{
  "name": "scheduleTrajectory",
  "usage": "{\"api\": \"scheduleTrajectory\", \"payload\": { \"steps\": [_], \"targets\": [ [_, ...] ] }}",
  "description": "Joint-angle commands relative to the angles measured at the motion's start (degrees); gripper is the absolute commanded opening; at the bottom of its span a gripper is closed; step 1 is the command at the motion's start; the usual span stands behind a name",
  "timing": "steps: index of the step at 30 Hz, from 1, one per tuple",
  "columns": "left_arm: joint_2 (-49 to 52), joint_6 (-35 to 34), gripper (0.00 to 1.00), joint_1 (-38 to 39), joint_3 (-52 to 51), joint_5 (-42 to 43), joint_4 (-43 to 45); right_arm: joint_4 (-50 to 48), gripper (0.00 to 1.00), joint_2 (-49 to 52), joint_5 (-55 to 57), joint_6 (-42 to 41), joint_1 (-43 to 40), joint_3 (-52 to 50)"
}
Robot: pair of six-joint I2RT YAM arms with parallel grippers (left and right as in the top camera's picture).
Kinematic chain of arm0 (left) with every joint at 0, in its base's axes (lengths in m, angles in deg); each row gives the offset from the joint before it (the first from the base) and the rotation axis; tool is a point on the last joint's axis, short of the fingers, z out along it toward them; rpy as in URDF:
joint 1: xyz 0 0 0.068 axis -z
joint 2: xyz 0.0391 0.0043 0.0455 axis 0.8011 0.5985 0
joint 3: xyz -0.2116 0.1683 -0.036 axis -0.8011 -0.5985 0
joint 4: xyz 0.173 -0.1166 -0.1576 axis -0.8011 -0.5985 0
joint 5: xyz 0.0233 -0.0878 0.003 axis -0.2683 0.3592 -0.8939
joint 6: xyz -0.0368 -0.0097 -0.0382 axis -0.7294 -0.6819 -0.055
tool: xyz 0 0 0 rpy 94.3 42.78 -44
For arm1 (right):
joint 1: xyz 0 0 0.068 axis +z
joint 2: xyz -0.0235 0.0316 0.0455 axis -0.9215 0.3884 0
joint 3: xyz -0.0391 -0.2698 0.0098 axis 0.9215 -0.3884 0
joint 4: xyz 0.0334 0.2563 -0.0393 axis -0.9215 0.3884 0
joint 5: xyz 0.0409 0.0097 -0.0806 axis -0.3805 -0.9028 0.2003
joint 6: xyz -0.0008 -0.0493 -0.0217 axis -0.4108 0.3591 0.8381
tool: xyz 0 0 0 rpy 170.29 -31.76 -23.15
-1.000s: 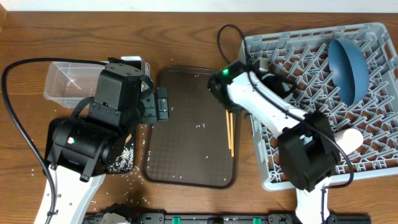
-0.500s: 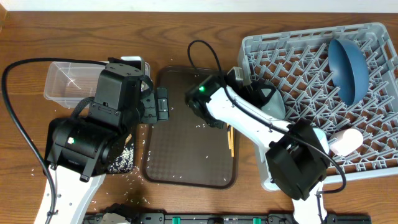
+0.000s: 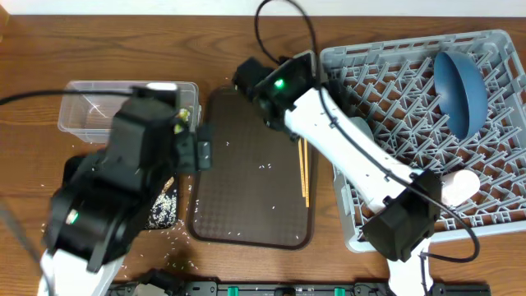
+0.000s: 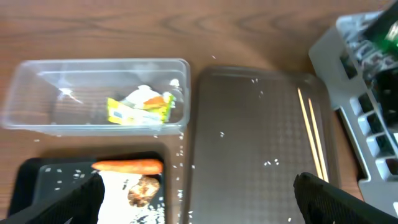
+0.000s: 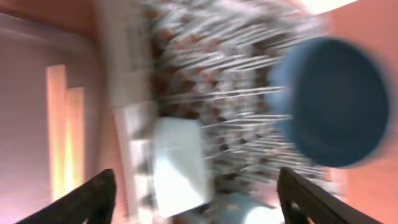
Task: Sort waste into correct bins and load items into the dishwasher rack
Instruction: 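Move the right gripper to the chopsticks on the brown tray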
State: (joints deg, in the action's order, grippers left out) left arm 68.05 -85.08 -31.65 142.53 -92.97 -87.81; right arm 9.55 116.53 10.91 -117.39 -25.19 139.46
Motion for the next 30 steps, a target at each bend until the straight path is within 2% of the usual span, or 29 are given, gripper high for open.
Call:
{"api": "scheduleTrajectory", "payload": {
  "steps": [1,3,5,10,15,24,30],
  "targets": [
    [-4.04,1.18,0.98,-1.38,0.76,-3.65,-1.53,-2.34,0.72,-0.02,-24.17,7.52,-1.14,1.27],
    [-6.10,-1.07,0.98,-2.89,0.76,-4.24,-2.78,-5.31,0.68,0.00,-34.53,10.60,-1.11,-0.31],
    [-7.58,-3.06,0.98,-4.39,0.76,-4.24,-3.85,-7.80,0.65,0.02,-38.32,10.62,-1.01,-2.51],
    [-9.51,-5.35,0.98,-7.82,0.76,-4.22,-7.52,-15.98,0.52,0.02,-38.32,8.79,-1.51,-12.90],
    [-9.25,-5.29,0.98,-9.03,0.72,-4.24,-11.45,-23.04,0.43,0.02,-39.87,5.29,-4.15,-22.23],
    [-9.25,-5.31,0.98,-9.03,0.48,-4.22,-11.72,-33.62,0.41,0.09,-41.70,2.86,-8.13,-30.58],
    [-9.25,-5.31,0.98,-9.03,0.48,-4.20,-11.72,-37.38,0.38,0.09,-41.57,1.46,-8.76,-34.01]
  ]
}}
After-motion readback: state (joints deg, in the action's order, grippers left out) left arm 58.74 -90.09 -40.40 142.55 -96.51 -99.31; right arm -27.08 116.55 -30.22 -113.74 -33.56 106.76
